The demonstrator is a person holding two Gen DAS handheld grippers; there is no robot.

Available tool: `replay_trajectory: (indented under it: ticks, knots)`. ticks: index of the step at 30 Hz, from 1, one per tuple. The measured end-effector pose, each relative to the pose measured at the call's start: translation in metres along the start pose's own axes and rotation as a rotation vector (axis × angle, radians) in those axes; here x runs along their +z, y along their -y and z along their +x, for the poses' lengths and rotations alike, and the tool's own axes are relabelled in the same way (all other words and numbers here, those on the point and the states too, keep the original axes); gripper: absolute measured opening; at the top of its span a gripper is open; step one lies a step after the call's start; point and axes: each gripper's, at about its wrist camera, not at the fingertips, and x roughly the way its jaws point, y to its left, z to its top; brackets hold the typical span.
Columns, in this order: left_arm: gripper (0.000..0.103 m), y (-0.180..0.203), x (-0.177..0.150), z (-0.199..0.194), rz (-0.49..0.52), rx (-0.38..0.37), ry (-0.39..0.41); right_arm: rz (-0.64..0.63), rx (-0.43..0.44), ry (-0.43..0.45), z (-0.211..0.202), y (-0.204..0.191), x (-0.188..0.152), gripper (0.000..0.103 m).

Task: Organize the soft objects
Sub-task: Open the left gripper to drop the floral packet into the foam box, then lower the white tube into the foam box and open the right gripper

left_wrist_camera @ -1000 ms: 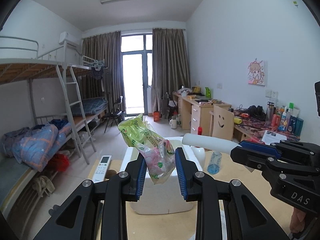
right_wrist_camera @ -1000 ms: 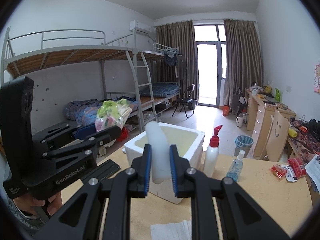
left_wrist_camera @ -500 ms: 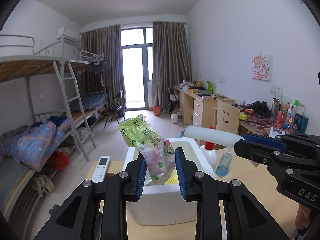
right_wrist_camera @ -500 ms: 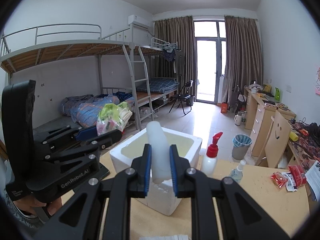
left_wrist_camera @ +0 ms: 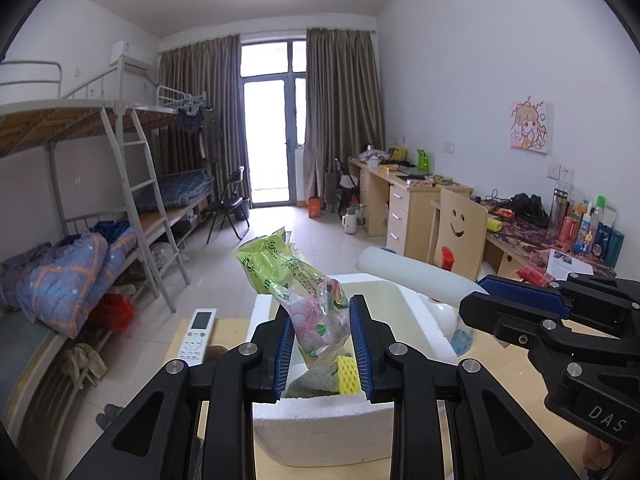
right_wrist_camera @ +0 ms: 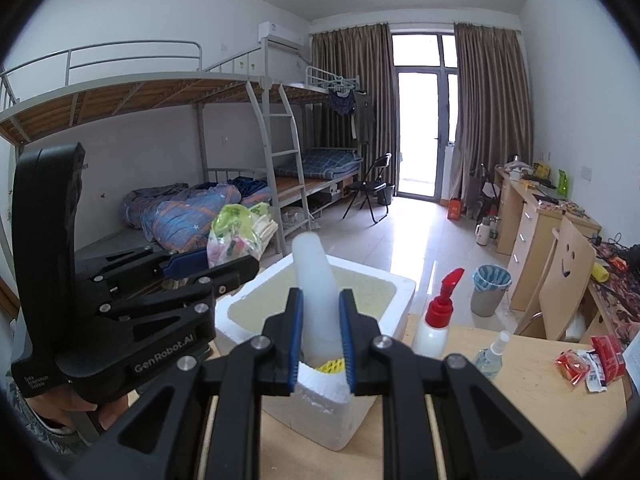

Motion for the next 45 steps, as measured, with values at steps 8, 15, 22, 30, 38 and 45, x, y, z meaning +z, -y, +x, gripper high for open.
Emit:
replay_trajectory:
  ticks: [8,15,22,30,38,45]
  knots:
    - [0.029,-0.005,-0.001,0.020,0.003,-0.013,-0.034,0.007,0.003,-0.035,0.020,0.001,-0.001,0.021]
    - [0.028,-0.001,0.003,0.040,0.000,-0.075,-0.074,0.016,-0.032,-0.030,0.013,0.008,0.001,0.021]
    - [0.028,0.001,0.002,0.052,-0.004,-0.104,-0.099,0.028,-0.063,-0.019,0.007,0.015,0.003,0.021]
    - [0.074,-0.002,0.002,0.050,-0.018,-0.073,-0.082,0.038,-0.065,-0.024,0.009,0.016,0.002,0.021]
    - [0.102,-0.008,0.000,0.037,-0.009,0.019,-0.013,0.037,-0.057,-0.025,0.011,0.014,0.004,0.021]
    - [0.102,-0.023,-0.001,0.032,-0.029,0.079,-0.017,0.031,-0.042,-0.030,0.017,0.012,0.004,0.021]
